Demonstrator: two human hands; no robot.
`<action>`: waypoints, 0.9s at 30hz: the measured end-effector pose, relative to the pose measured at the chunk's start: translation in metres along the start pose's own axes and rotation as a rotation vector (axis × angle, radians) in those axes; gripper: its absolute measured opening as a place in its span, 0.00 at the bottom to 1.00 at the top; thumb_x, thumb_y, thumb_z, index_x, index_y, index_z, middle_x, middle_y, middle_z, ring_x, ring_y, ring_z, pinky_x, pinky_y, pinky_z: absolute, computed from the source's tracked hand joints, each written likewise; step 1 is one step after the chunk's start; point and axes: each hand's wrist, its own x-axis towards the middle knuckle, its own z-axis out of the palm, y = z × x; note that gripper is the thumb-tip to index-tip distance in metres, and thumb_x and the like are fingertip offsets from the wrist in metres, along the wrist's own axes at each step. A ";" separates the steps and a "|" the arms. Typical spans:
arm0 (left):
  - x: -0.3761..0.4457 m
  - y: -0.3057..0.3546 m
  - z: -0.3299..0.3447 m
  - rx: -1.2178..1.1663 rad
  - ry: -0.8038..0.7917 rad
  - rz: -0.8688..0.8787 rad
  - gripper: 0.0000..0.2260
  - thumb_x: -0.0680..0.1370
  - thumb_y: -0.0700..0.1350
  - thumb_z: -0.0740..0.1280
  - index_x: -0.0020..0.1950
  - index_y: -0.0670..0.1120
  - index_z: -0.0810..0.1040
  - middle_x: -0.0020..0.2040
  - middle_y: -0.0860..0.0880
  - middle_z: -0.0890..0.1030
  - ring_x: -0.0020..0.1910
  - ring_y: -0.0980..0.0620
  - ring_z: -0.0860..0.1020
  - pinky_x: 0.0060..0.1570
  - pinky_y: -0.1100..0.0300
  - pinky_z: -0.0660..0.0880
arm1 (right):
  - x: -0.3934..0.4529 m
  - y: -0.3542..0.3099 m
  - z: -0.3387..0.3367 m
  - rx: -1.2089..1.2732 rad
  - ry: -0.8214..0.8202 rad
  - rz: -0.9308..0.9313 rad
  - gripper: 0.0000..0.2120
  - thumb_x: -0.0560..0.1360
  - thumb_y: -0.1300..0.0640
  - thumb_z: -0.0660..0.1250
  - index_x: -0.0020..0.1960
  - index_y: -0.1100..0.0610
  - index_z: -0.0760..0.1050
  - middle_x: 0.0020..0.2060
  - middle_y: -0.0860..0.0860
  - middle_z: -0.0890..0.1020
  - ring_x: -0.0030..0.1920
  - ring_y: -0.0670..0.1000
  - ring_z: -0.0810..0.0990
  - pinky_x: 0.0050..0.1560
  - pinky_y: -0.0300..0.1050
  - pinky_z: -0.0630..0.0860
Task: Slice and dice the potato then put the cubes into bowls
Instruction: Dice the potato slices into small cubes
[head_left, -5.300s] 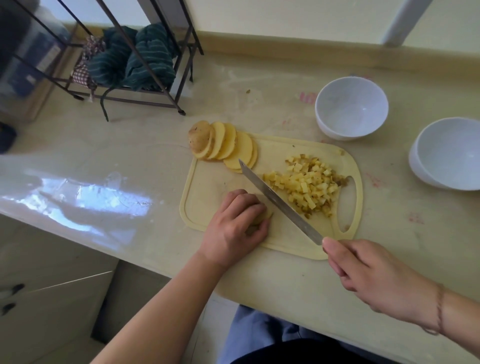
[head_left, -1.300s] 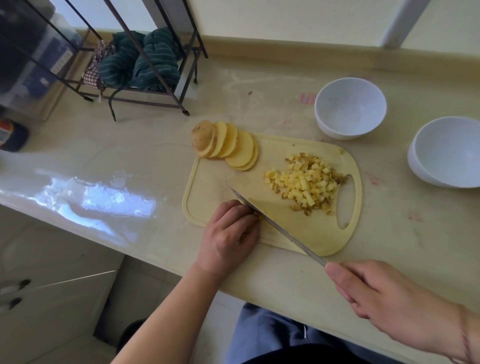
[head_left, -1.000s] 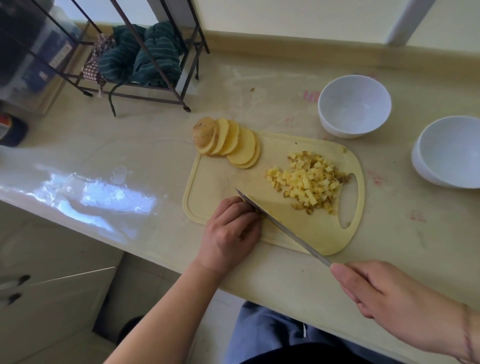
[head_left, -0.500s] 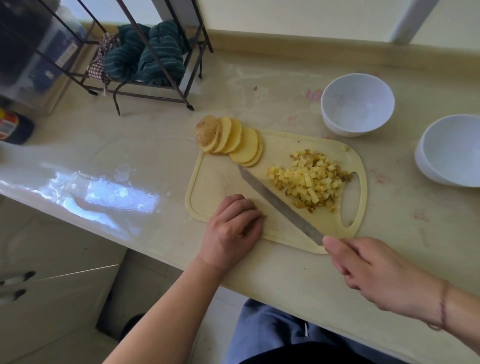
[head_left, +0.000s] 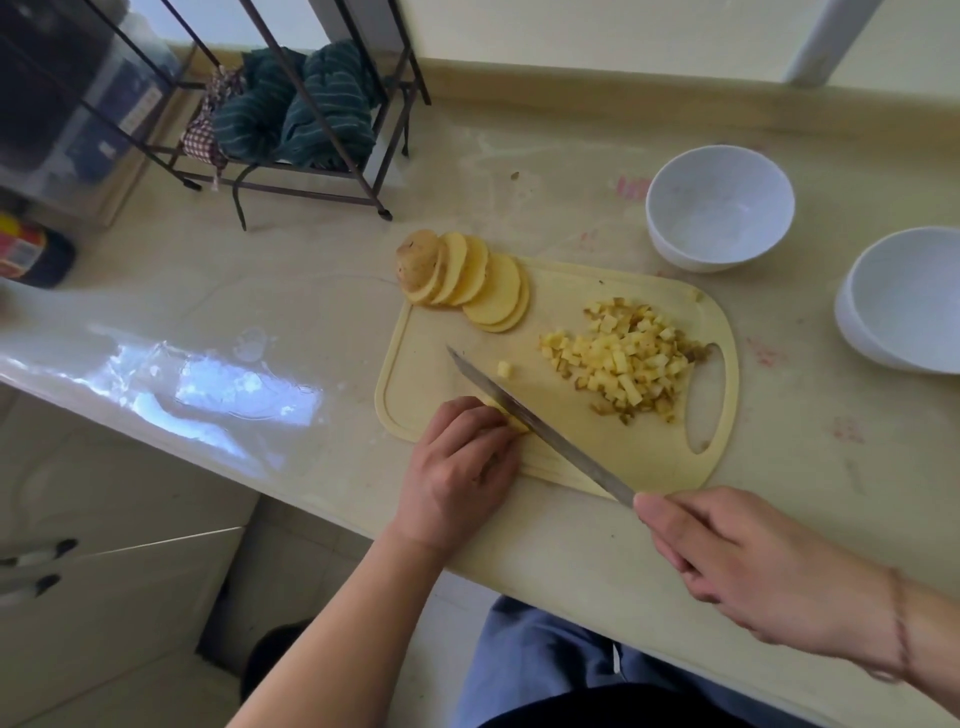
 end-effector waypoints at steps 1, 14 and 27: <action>0.001 0.000 0.001 -0.003 -0.002 0.005 0.03 0.73 0.33 0.77 0.45 0.36 0.86 0.47 0.41 0.84 0.50 0.42 0.80 0.51 0.51 0.79 | 0.000 -0.001 0.001 -0.008 -0.002 -0.004 0.23 0.73 0.37 0.54 0.34 0.57 0.64 0.19 0.45 0.63 0.18 0.43 0.59 0.19 0.31 0.59; 0.002 -0.002 0.003 -0.020 -0.009 0.009 0.01 0.75 0.34 0.75 0.46 0.36 0.86 0.47 0.42 0.85 0.51 0.40 0.81 0.51 0.50 0.80 | -0.009 0.012 -0.006 -0.057 -0.005 0.008 0.25 0.70 0.35 0.54 0.34 0.58 0.65 0.19 0.47 0.64 0.20 0.43 0.61 0.22 0.31 0.60; 0.003 -0.001 0.002 -0.033 0.004 0.002 0.02 0.74 0.32 0.75 0.46 0.36 0.86 0.47 0.41 0.85 0.53 0.43 0.80 0.54 0.51 0.80 | 0.026 0.014 0.006 -0.151 0.071 -0.100 0.28 0.73 0.30 0.51 0.32 0.55 0.64 0.23 0.46 0.64 0.25 0.44 0.62 0.30 0.40 0.63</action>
